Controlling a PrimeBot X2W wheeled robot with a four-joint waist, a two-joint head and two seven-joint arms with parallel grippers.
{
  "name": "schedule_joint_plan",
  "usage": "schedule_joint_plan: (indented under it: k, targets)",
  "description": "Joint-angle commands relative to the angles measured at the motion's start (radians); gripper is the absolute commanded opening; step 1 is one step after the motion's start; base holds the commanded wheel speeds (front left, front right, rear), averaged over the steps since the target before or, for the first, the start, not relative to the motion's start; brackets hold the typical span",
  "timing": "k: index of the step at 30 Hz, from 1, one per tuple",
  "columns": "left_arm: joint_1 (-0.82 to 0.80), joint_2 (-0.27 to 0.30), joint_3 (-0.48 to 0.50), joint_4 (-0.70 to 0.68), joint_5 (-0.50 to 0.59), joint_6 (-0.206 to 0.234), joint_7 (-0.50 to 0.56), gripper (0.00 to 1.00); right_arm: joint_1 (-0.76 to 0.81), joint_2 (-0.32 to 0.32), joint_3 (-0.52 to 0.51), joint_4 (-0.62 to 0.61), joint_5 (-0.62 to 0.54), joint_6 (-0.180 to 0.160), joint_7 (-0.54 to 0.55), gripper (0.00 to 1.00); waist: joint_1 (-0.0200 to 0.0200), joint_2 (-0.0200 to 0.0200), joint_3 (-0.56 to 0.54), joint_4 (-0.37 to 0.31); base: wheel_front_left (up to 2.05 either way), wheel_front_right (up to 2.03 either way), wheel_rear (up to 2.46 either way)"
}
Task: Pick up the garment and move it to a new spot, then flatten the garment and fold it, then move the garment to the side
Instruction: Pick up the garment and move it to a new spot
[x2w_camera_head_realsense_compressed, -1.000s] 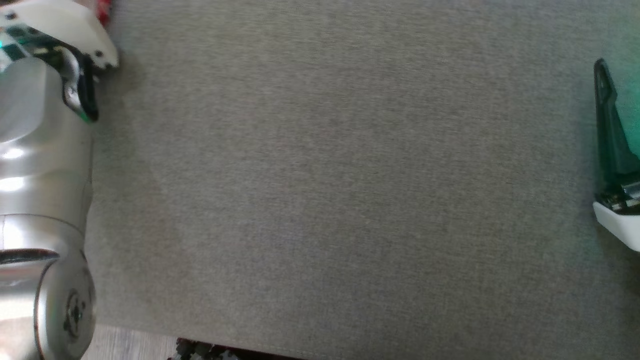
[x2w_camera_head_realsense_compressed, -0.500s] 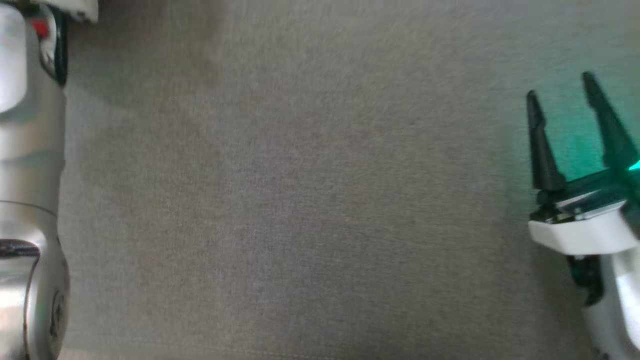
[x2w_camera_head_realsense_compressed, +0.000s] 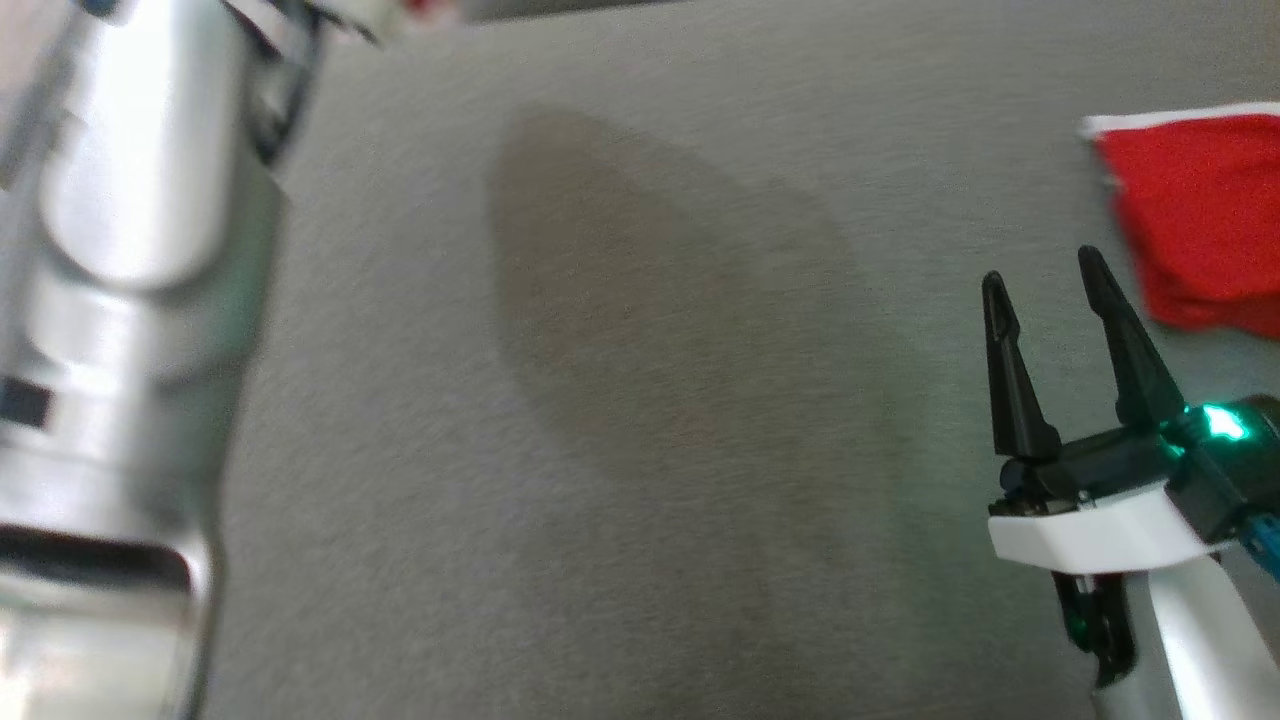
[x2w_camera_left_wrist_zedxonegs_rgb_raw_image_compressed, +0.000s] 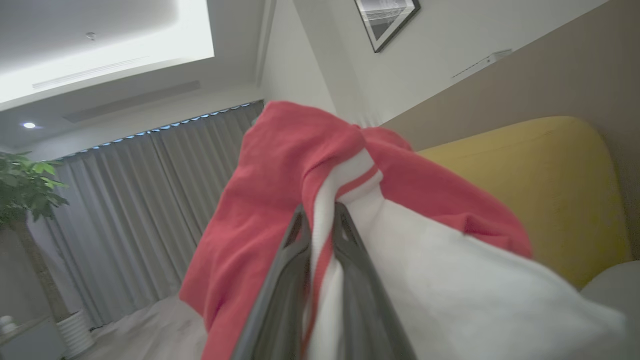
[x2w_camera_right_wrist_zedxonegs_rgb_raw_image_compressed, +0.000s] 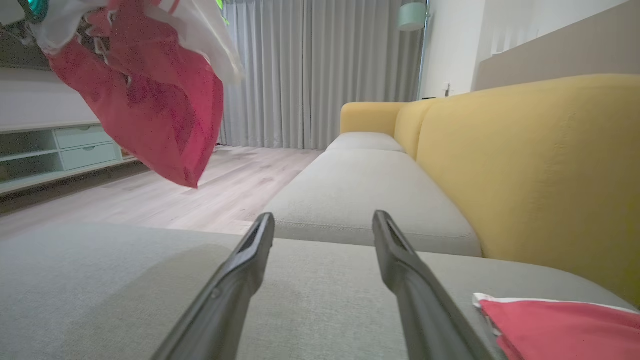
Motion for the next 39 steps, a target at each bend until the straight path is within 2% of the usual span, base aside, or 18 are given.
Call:
schedule_joint_plan:
  k: [1, 5, 8, 12, 15, 16, 17, 20, 25, 28, 31, 34, 39]
  targets:
    - [-0.011, 0.032, 0.015, -0.041, -0.007, -0.002, 0.010, 0.00, 0.001, 0.002, 0.013, -0.034, 0.009, 0.007, 0.001, 1.00, 0.0002, 0.0000, -0.084, -0.093, 0.00, 0.00, 0.00]
    - [0.116, -0.023, -0.050, -0.103, -0.056, -0.004, 0.053, 0.00, 0.031, 0.020, 0.002, -0.035, 0.000, 0.007, 0.001, 1.00, 0.0002, 0.0000, -0.095, -0.129, 0.00, 0.00, 0.00]
    - [0.258, -0.053, -0.100, -0.101, -0.068, 0.003, 0.040, 0.00, 0.045, 0.038, 0.004, -0.032, -0.003, 0.007, 0.001, 1.00, 0.0002, 0.0000, -0.094, -0.152, 0.00, 0.00, 0.00]
    - [0.451, -0.088, -0.179, -0.027, -0.057, 0.035, -0.071, 0.00, 0.055, 0.059, 0.004, -0.032, 0.003, 0.007, 0.001, 1.00, 0.0002, 0.0000, -0.076, -0.169, 0.00, 0.00, 0.00]
    - [0.555, -0.107, -0.244, 0.083, -0.070, 0.026, -0.131, 0.00, 0.052, 0.070, 0.009, -0.026, 0.007, 0.007, 0.001, 1.00, 0.0002, 0.0000, -0.058, -0.174, 0.00, 0.00, 0.00]
    - [0.574, -0.112, -0.259, 0.115, -0.077, 0.023, -0.142, 0.08, 0.051, 0.073, 0.013, -0.023, 0.009, 0.007, 0.001, 1.00, 0.0002, 0.0000, -0.053, -0.173, 0.00, 0.00, 0.00]
    - [0.586, -0.115, -0.271, 0.141, -0.079, 0.025, -0.150, 0.98, 0.050, 0.075, 0.015, -0.019, 0.011, 0.007, 0.001, 1.00, 0.0002, 0.0000, -0.049, -0.170, 0.00, 0.00, 0.00]
    - [0.608, -0.122, -0.283, 0.128, -0.085, 0.066, -0.158, 1.00, 0.052, 0.079, 0.019, -0.010, 0.011, 0.007, 0.001, 1.00, 0.0002, 0.0000, -0.049, -0.152, 0.00, 0.00, 0.00]
    - [0.694, -0.124, -0.283, -0.109, -0.056, 0.169, -0.159, 1.00, 0.073, 0.083, 0.009, 0.000, 0.011, 0.007, 0.001, 1.00, 0.0002, 0.0000, -0.095, -0.097, 0.00, 0.00, 0.00]
    - [0.776, -0.117, -0.247, -0.235, -0.024, 0.239, -0.159, 1.00, 0.094, 0.084, 0.001, 0.008, 0.008, 0.007, 0.001, 1.00, 0.0002, 0.0000, -0.141, -0.061, 0.00, 0.00, 0.00]
    - [0.877, -0.106, -0.172, -0.366, -0.019, 0.313, -0.159, 1.00, 0.119, 0.086, -0.015, 0.014, 0.005, 0.007, 0.001, 1.00, 0.0002, 0.0000, -0.195, -0.027, 0.00, 0.00, 0.00]
    - [0.982, -0.094, -0.098, -0.455, -0.026, 0.355, -0.159, 1.00, 0.151, 0.088, -0.045, 0.016, 0.001, 0.007, 0.001, 1.00, 0.0002, 0.0000, -0.237, 0.010, 0.00, 0.00, 0.00]
    - [1.091, -0.079, -0.018, -0.519, -0.017, 0.378, -0.159, 1.00, 0.189, 0.090, -0.075, 0.015, 0.006, 0.007, 0.001, 1.00, 0.0002, 0.0000, -0.269, 0.055, 0.00, 0.00, 0.00]
